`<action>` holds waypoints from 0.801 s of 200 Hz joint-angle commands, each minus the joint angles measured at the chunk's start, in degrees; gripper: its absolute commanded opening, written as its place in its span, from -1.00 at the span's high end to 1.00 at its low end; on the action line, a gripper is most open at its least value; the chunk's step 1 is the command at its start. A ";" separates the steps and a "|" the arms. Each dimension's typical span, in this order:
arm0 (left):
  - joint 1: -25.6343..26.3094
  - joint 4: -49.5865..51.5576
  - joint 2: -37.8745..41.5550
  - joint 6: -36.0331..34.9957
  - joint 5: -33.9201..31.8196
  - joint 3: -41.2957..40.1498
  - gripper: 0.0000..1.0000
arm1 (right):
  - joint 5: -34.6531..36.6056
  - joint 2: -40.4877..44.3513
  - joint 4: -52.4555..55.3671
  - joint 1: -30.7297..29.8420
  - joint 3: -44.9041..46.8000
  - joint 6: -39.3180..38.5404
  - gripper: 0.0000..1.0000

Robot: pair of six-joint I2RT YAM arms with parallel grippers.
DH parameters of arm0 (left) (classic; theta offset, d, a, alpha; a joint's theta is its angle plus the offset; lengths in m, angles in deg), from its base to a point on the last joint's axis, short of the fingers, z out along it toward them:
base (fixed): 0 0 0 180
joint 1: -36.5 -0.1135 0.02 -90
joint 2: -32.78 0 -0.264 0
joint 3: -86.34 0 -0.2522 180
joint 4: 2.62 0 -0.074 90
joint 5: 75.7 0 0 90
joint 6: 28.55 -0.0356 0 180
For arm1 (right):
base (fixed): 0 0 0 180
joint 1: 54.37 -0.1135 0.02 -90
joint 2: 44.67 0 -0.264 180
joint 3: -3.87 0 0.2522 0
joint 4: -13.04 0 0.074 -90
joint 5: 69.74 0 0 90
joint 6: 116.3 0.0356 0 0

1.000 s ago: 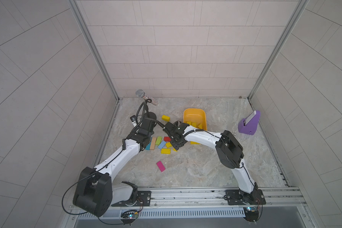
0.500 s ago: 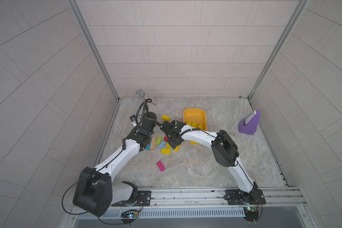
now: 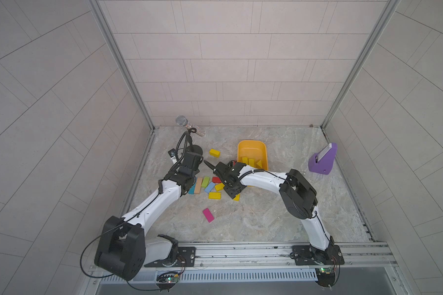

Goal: Pick out the yellow building blocks
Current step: Adjust the building block at the center of the board.

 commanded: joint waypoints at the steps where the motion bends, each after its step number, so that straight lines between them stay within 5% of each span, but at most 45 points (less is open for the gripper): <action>1: -0.28 -0.29 1.49 1.20 -1.03 -1.12 -0.17 | 0.56 2.91 1.00 -0.32 1.00 1.18 -0.16; 160: -0.32 -0.55 2.29 1.73 -0.90 -2.17 -0.17 | -5.00 8.56 -5.87 1.43 8.44 6.19 -0.24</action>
